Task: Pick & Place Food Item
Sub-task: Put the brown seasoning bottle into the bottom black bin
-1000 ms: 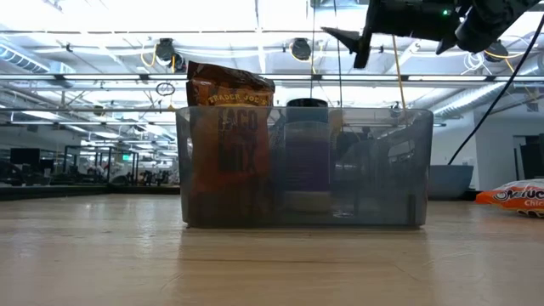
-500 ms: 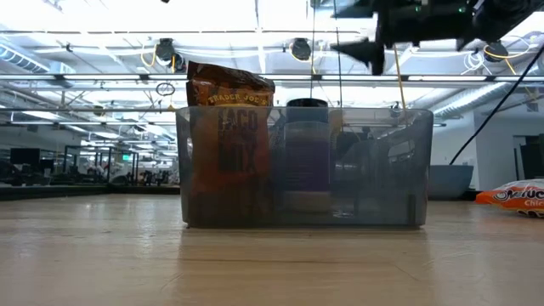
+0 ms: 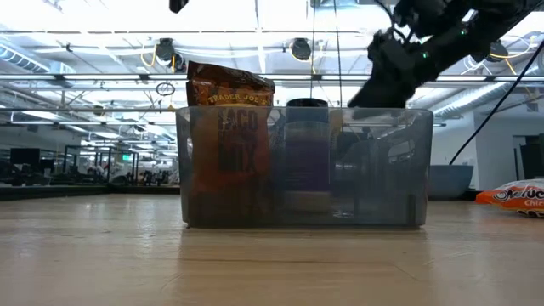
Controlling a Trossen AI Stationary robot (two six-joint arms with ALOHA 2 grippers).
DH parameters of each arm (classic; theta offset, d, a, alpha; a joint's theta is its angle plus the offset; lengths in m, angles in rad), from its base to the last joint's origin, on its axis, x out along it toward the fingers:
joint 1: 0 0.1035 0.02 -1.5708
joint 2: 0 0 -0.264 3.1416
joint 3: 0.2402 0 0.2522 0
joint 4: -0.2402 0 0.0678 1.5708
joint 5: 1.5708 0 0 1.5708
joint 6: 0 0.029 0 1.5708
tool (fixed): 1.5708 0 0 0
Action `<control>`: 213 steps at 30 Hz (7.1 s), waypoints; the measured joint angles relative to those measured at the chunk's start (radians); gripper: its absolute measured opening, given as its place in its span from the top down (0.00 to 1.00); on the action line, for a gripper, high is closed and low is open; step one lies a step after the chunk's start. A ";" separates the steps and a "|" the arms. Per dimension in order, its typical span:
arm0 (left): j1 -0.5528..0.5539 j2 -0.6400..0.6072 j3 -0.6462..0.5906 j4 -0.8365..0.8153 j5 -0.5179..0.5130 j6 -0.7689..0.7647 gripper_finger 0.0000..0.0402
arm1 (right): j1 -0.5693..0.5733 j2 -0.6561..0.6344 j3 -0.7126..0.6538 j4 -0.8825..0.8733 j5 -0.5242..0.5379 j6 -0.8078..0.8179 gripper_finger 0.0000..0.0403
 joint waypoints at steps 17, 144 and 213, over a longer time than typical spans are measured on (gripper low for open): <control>-0.008 0.115 0.000 0.026 0.059 -0.023 0.51 | 0.014 0.012 -0.063 -0.278 0.096 0.141 0.33; -0.045 -0.169 0.001 -0.354 0.059 0.030 0.51 | 0.286 0.212 0.600 -0.373 0.023 0.129 0.57; -0.462 -0.286 -0.444 0.087 -0.258 -0.295 0.51 | 0.627 0.511 0.320 -0.146 0.255 0.466 0.57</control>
